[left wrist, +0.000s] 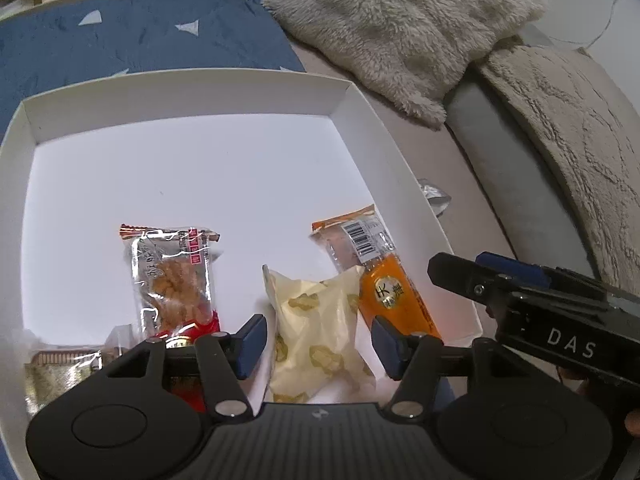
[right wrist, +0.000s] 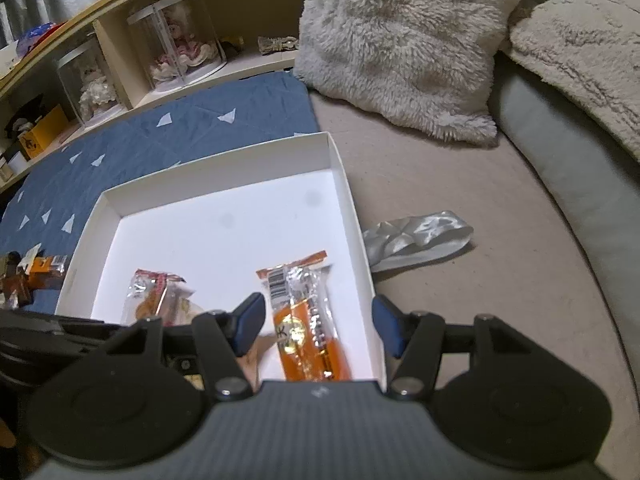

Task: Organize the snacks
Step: 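Carry both snacks into the white tray and open both tools, then move both open tools back over the snack pile on the quilt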

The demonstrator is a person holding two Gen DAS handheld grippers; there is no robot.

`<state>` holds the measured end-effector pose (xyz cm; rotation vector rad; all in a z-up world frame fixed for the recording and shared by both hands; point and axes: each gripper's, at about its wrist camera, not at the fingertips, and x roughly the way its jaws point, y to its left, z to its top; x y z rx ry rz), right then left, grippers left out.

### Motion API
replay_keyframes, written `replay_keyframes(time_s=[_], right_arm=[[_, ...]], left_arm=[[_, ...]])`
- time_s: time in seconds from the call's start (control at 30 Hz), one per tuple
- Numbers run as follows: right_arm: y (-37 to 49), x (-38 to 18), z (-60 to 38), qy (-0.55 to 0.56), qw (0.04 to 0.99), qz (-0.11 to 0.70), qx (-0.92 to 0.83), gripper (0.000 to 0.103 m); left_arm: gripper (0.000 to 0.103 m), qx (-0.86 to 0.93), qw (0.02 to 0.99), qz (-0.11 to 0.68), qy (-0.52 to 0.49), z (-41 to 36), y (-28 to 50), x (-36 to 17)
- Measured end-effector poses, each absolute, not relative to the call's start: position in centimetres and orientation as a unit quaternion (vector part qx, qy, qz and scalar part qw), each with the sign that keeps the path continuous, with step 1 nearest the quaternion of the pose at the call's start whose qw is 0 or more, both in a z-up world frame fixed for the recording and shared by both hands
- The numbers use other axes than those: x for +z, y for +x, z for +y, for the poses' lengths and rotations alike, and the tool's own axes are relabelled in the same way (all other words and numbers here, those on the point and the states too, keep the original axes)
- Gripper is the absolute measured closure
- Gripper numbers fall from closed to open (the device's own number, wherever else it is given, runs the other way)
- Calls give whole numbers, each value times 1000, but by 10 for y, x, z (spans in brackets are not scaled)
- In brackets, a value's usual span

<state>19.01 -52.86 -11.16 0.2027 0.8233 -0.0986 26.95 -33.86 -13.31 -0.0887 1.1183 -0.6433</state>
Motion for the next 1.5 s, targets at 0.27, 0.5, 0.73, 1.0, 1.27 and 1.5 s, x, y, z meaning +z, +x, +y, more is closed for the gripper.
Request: replay_keyframes(time_s=[0.27, 0.5, 0.73, 1.0, 1.27, 1.5], right_arm=[[177, -99, -527, 105, 913, 392, -51, 38], [163, -88, -521, 101, 916, 384, -56, 36], [147, -83, -513, 90, 919, 376, -75, 14], [133, -80, -508, 85, 923, 365, -90, 1], [134, -80, -498, 78, 921, 370, -92, 1], [142, -77, -483, 67, 924, 367, -78, 1]], left_arm=[[40, -286, 805, 518, -32, -323, 260, -119], [33, -276, 814, 510, -28, -305, 249, -103], [19, -267, 823, 500, -24, -286, 239, -88], [0, -252, 841, 479, -16, -261, 232, -79], [0, -251, 847, 468, -15, -240, 230, -73], [0, -238, 856, 459, -23, -212, 234, -69]])
